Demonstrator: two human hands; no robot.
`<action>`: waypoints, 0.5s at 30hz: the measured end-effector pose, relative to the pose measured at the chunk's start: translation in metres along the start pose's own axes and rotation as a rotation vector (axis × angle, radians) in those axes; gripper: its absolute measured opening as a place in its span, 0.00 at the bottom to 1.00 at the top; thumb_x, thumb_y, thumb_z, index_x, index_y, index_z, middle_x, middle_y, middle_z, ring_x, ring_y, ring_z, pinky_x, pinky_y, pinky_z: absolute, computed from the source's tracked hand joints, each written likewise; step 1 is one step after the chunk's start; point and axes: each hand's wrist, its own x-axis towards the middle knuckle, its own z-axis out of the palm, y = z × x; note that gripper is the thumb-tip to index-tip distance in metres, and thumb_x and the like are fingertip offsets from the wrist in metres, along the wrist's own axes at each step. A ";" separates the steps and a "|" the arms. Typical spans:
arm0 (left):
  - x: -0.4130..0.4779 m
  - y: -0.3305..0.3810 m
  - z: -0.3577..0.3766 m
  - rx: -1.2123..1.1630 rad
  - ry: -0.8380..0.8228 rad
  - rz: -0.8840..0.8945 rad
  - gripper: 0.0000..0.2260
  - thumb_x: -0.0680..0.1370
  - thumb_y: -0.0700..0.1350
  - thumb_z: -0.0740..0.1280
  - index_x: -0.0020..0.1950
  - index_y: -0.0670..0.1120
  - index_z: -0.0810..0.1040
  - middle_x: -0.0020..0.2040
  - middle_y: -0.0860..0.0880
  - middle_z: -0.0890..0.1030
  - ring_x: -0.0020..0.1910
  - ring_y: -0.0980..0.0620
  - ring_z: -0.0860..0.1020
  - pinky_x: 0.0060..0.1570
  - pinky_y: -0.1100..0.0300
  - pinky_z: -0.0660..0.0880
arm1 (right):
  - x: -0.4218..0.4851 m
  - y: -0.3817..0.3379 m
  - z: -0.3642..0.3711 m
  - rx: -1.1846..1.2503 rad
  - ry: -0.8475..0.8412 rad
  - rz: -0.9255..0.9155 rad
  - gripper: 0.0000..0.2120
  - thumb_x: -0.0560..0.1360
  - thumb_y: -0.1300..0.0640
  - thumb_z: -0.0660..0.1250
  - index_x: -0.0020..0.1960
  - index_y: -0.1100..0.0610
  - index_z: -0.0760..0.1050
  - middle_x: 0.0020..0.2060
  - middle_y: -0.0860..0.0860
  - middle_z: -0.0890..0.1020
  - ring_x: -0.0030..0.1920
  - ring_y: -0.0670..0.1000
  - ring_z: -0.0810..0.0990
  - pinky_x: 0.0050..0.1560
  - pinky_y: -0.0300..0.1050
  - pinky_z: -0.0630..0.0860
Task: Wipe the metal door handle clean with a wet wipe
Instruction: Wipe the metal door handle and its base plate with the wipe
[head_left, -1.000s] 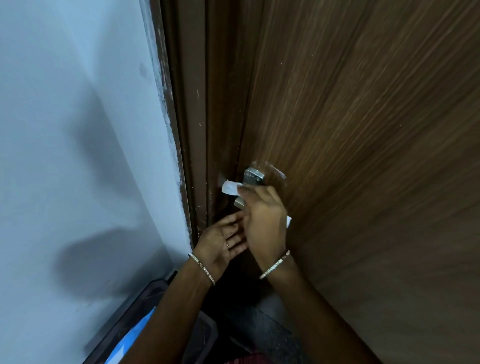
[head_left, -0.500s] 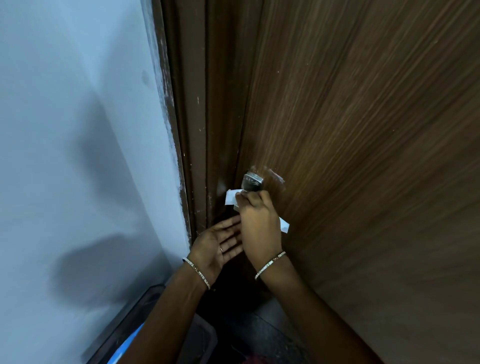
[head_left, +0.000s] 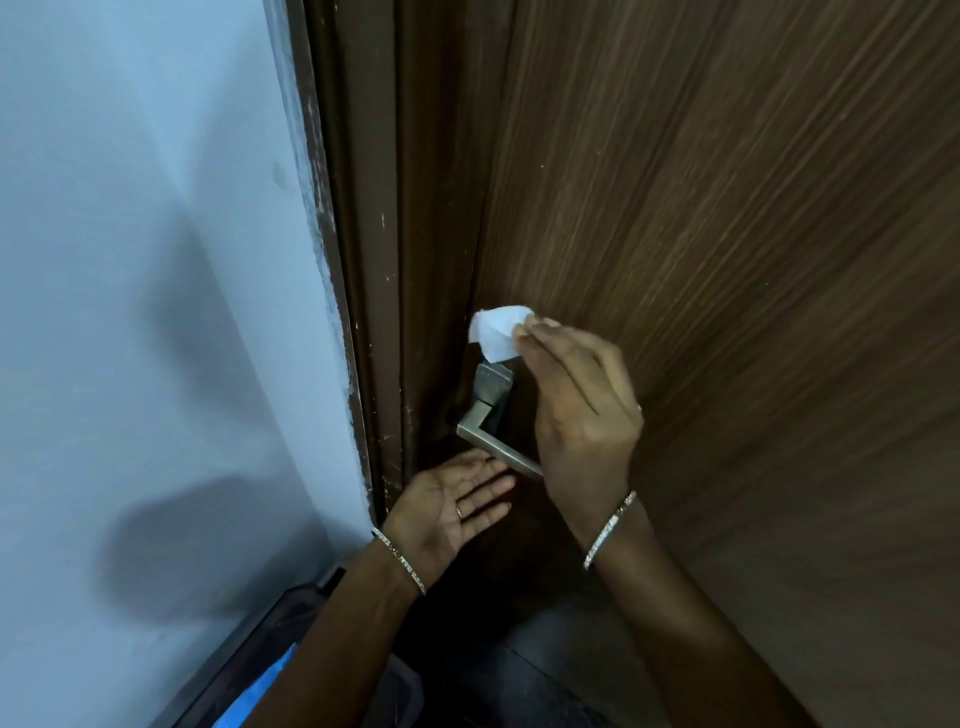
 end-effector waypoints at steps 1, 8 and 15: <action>-0.001 -0.001 0.001 -0.012 -0.001 -0.002 0.10 0.78 0.38 0.64 0.57 0.45 0.79 0.51 0.46 0.86 0.50 0.49 0.86 0.44 0.54 0.81 | 0.003 0.004 0.007 -0.050 -0.056 -0.094 0.08 0.78 0.69 0.69 0.56 0.66 0.84 0.53 0.57 0.86 0.54 0.57 0.84 0.56 0.50 0.78; -0.002 -0.003 0.001 -0.024 -0.046 -0.030 0.17 0.79 0.32 0.57 0.63 0.45 0.77 0.55 0.46 0.85 0.51 0.50 0.85 0.48 0.53 0.79 | -0.036 0.037 0.008 -0.357 -0.304 -0.362 0.09 0.79 0.67 0.65 0.55 0.67 0.83 0.55 0.59 0.85 0.49 0.57 0.84 0.46 0.49 0.74; -0.002 -0.008 -0.002 -0.018 -0.078 -0.039 0.19 0.77 0.31 0.58 0.61 0.48 0.78 0.56 0.47 0.85 0.52 0.50 0.85 0.47 0.53 0.80 | -0.042 0.053 -0.015 -0.462 -0.242 -0.375 0.13 0.78 0.63 0.65 0.60 0.59 0.83 0.52 0.54 0.86 0.50 0.54 0.74 0.46 0.52 0.67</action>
